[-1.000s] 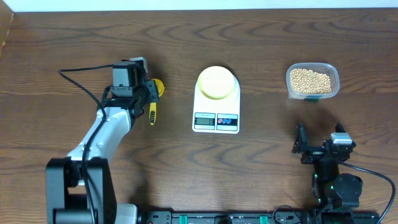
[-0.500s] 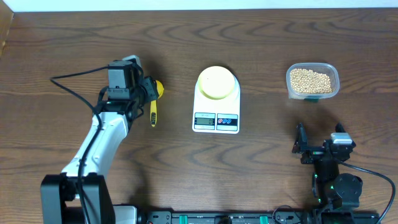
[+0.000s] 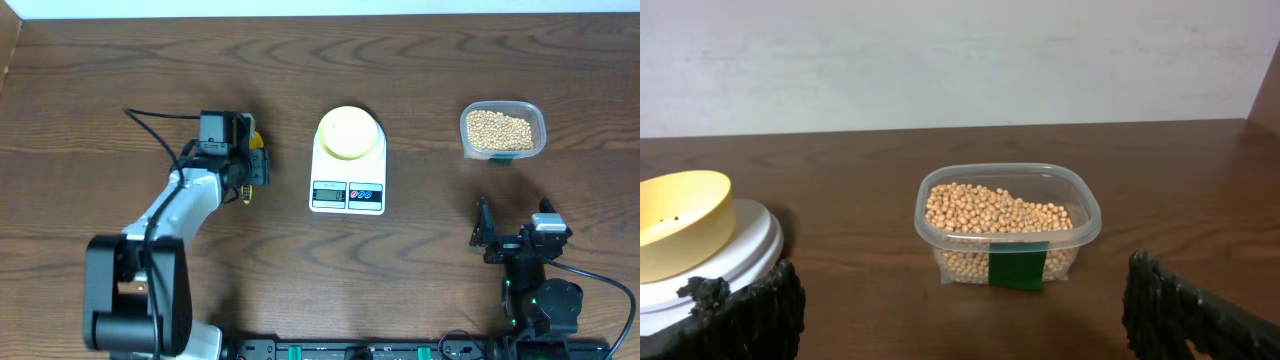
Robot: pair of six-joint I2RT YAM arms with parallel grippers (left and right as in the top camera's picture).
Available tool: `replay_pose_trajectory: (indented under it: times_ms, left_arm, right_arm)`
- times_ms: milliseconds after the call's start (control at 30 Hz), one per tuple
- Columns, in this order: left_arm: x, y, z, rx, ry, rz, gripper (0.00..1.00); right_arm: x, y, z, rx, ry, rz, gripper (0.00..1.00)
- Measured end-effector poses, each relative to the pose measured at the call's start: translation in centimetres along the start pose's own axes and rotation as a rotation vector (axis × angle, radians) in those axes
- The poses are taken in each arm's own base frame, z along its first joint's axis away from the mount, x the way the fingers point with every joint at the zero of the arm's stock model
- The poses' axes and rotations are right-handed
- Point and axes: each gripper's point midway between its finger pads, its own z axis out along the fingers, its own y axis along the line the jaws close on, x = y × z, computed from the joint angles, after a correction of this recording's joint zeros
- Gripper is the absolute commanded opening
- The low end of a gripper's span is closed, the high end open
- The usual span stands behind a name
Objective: Scoop item into bowl and weigh 50g on scale
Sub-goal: 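Close the left gripper on the yellow scoop handle, then lift the yellow scoop upward with the left gripper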
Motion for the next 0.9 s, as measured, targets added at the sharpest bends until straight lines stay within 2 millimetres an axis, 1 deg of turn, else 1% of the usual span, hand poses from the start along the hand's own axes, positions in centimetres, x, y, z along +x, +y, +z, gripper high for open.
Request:
replay_pose_trajectory:
  times_ms: [100,167,267,400,533,600,667,767,833,900]
  left_arm:
    - [1.1,0.5,1.3,-0.019,0.046,0.002,0.64]
    - [1.5,0.9,1.7,-0.037,0.062,0.002,0.64]
    - [1.4,1.4,1.8,-0.069,0.057,0.007,0.64]
    - [0.7,1.9,1.8,-0.096,0.027,0.019,0.49]
    - [0.0,2.0,1.8,-0.102,-0.002,0.026,0.43]
    - [0.0,2.0,1.8,-0.105,-0.003,0.024,0.41]
    - [0.0,2.0,1.8,-0.105,-0.003,0.023,0.37]
    - [-0.1,2.1,1.8,-0.108,-0.003,0.023,0.36]
    - [-0.1,2.1,1.8,-0.108,-0.004,0.021,0.32]
    - [-0.1,2.1,1.8,-0.108,-0.004,0.020,0.24]
  right_arm:
    - [0.0,0.0,0.0,0.000,0.000,0.000,0.99]
    - [0.0,0.0,0.0,0.000,0.000,0.000,0.99]
    - [0.0,0.0,0.0,0.000,0.000,0.000,0.99]
    - [0.0,0.0,0.0,0.000,0.000,0.000,0.99]
    - [0.0,0.0,0.0,0.000,0.000,0.000,0.99]
    - [0.0,0.0,0.0,0.000,0.000,0.000,0.99]
    - [0.0,0.0,0.0,0.000,0.000,0.000,0.99]
    - [0.0,0.0,0.0,0.000,0.000,0.000,0.99]
    - [0.0,0.0,0.0,0.000,0.000,0.000,0.99]
    - [0.0,0.0,0.0,0.000,0.000,0.000,0.99]
